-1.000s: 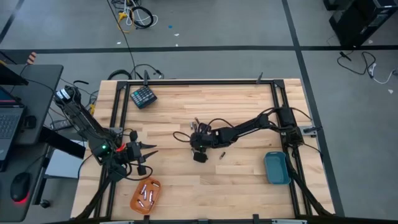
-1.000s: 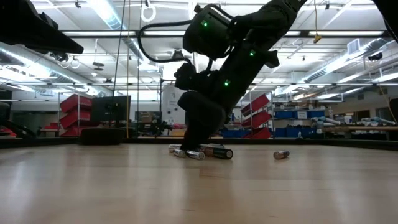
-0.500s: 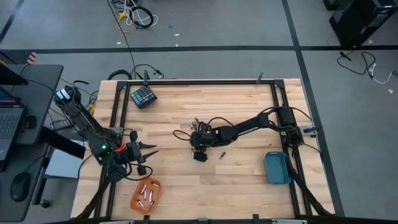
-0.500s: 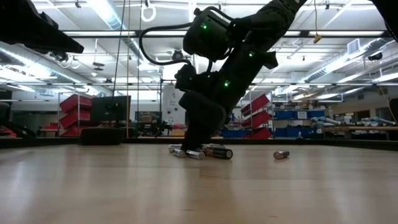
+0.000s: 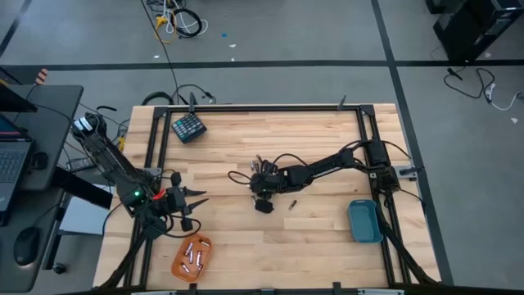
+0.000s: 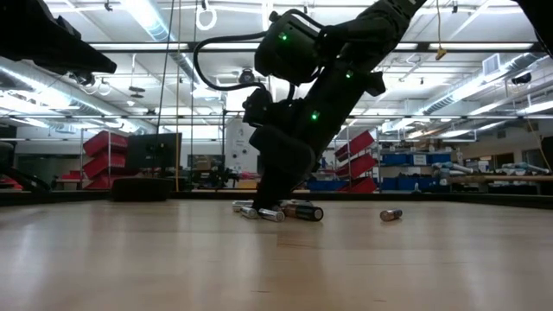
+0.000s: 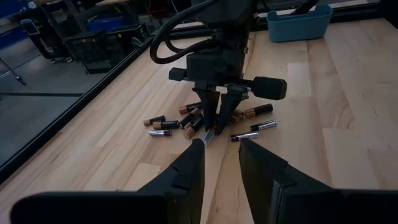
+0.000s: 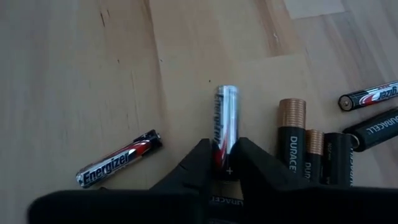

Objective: Sort batteries
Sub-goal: Put the silver battery into the orange bin

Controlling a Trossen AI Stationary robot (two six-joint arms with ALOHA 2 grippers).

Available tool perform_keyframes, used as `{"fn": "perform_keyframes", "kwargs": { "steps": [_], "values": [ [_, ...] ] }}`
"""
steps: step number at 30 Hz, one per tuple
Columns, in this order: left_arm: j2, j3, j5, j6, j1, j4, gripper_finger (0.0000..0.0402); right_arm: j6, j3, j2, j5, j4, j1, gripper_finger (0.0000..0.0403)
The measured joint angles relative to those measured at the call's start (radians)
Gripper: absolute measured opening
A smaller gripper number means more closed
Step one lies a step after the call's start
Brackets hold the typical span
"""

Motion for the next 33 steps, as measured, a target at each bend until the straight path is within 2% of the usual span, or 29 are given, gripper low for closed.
{"fn": "perform_keyframes", "kwargs": {
  "steps": [4, 13, 21, 28, 33],
  "values": [
    [0.000, 0.000, 0.000, 0.000, 0.000, 0.021, 0.0096, -0.010, 0.000, -0.002, -0.016, 0.000, -0.002, 0.0028],
    [0.000, 0.000, 0.003, 0.000, 0.000, 0.045, 0.0096, -0.019, -0.002, -0.010, -0.021, 0.009, -0.003, 0.0027],
    [0.039, 0.000, 0.036, 0.005, 0.000, 0.125, 0.0098, -0.053, -0.002, -0.079, -0.018, 0.079, 0.002, 0.0027],
    [0.135, 0.000, 0.039, 0.011, 0.064, 0.217, 0.0121, -0.211, -0.001, -0.148, -0.011, 0.234, 0.050, 0.0027],
    [0.192, 0.000, 0.072, 0.053, 0.149, 0.306, 0.0132, -0.333, 0.004, -0.152, 0.038, 0.303, 0.108, 0.0027]
  ]
}}
